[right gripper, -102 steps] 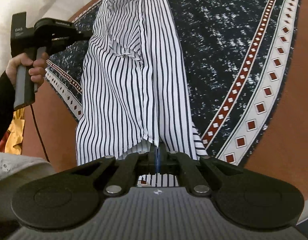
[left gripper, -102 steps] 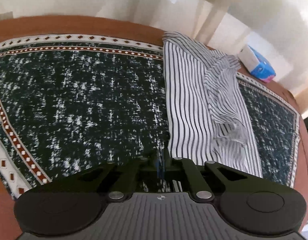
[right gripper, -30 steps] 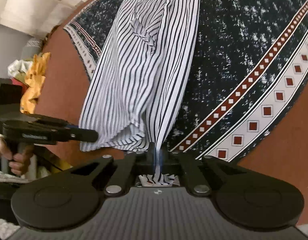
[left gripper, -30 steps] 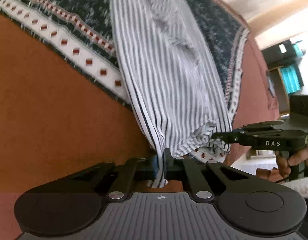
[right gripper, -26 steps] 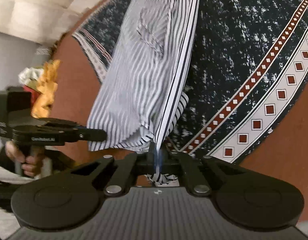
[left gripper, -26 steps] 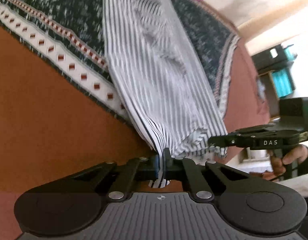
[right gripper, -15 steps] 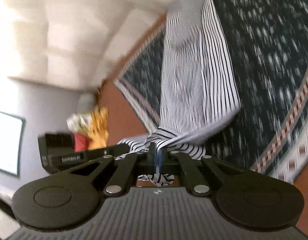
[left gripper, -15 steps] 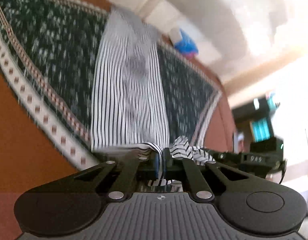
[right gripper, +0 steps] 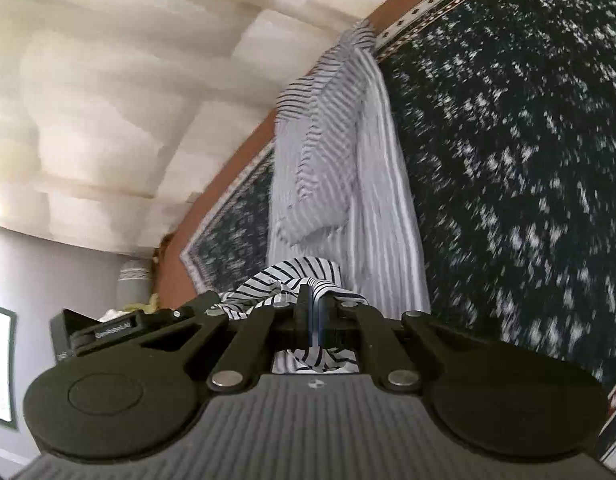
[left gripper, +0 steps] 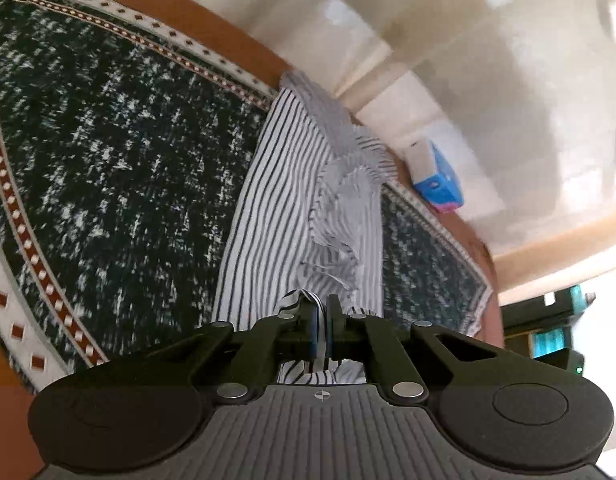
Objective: Fold clothes
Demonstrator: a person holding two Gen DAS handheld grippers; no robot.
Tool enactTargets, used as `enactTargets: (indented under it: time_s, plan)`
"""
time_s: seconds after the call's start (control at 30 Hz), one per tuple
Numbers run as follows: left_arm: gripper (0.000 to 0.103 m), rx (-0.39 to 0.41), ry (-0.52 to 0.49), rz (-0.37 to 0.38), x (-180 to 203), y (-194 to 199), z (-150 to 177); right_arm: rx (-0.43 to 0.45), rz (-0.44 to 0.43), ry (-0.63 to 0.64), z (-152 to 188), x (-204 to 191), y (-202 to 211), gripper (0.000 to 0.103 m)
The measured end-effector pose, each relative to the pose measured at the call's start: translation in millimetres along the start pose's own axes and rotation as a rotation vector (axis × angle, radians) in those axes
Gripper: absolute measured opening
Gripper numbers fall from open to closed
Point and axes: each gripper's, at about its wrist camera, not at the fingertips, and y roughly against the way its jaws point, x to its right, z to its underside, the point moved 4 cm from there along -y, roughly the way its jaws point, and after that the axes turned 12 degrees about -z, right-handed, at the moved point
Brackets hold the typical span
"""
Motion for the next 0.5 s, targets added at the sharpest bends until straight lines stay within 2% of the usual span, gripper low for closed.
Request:
enactTargets:
  time_s: [0.1,0.4,0.5]
  plan:
    - [0.018,-0.015,0.007,-0.029,-6,-11,-2,0.0,0.038,-0.024,-6,13,-7,0.005]
    - [0.025,-0.044,0.036,-0.075,-18,-32,-10,-0.008,0.088,-0.037,-12,24,-21,0.006]
    - [0.04,-0.034,0.045,-0.08,-16,-33,-15,-0.004,0.11,-0.031,-18,21,-26,0.01]
